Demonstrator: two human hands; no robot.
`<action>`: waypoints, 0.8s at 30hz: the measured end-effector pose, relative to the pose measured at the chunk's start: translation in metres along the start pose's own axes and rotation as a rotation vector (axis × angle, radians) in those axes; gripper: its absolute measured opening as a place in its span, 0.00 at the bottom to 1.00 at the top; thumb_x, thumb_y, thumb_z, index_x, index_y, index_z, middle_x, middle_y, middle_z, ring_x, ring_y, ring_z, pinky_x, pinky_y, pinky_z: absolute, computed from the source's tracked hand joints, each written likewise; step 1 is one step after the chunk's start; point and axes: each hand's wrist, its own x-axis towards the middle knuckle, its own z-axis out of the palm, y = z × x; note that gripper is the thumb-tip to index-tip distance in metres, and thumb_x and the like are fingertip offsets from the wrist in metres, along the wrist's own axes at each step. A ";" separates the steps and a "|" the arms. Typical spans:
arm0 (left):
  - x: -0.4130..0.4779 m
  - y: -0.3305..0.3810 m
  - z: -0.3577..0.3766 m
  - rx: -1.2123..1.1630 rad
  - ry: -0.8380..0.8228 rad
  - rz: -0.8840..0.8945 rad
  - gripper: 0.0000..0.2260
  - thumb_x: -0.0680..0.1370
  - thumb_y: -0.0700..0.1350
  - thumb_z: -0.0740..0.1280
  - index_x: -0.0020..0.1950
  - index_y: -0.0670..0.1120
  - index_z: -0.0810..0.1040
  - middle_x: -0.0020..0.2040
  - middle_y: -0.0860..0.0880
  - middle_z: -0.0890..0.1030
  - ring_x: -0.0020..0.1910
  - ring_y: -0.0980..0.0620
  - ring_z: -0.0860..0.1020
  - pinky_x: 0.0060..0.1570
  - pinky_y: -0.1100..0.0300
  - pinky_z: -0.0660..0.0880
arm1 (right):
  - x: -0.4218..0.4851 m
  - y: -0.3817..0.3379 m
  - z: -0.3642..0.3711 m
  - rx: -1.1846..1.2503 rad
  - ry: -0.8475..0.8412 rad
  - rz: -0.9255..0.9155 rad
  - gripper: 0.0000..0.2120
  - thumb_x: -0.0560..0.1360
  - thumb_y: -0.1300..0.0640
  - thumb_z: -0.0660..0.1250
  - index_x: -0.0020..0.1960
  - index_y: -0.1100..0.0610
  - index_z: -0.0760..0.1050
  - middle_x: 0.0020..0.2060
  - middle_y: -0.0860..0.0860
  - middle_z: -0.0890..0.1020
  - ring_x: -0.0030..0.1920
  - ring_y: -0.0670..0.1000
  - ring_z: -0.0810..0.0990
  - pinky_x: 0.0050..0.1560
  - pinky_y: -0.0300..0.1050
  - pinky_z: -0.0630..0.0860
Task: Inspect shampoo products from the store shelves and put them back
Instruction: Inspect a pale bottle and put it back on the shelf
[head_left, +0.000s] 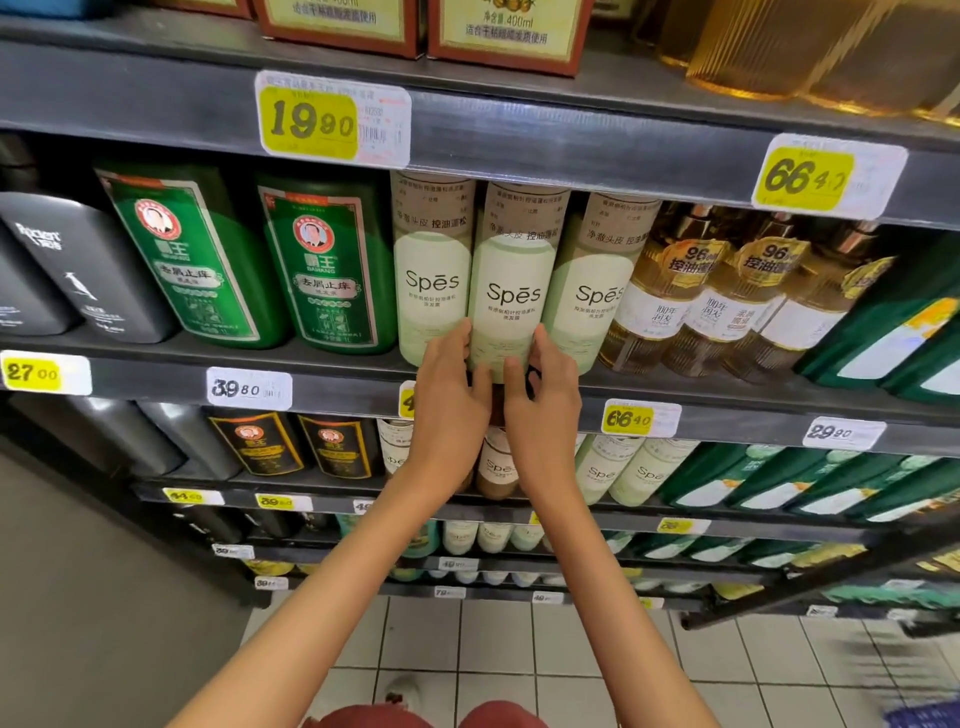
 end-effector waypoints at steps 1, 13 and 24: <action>0.001 0.001 0.000 -0.002 -0.001 -0.002 0.16 0.78 0.37 0.62 0.66 0.42 0.69 0.61 0.46 0.74 0.60 0.49 0.74 0.62 0.49 0.72 | 0.002 -0.001 -0.001 0.006 -0.010 0.011 0.23 0.80 0.59 0.60 0.74 0.58 0.61 0.66 0.55 0.68 0.69 0.52 0.67 0.71 0.51 0.64; 0.007 0.005 -0.004 -0.005 -0.046 -0.099 0.18 0.79 0.34 0.59 0.69 0.40 0.68 0.65 0.43 0.74 0.64 0.50 0.71 0.66 0.53 0.68 | 0.011 0.003 -0.007 0.021 -0.116 0.067 0.22 0.80 0.59 0.59 0.74 0.57 0.63 0.67 0.56 0.68 0.70 0.53 0.67 0.71 0.52 0.64; 0.000 0.010 -0.042 0.155 0.057 0.006 0.16 0.77 0.36 0.62 0.65 0.43 0.73 0.62 0.48 0.77 0.62 0.54 0.74 0.58 0.75 0.65 | -0.002 -0.028 -0.003 -0.066 0.013 -0.443 0.18 0.78 0.64 0.62 0.67 0.65 0.68 0.61 0.57 0.74 0.63 0.48 0.71 0.65 0.38 0.67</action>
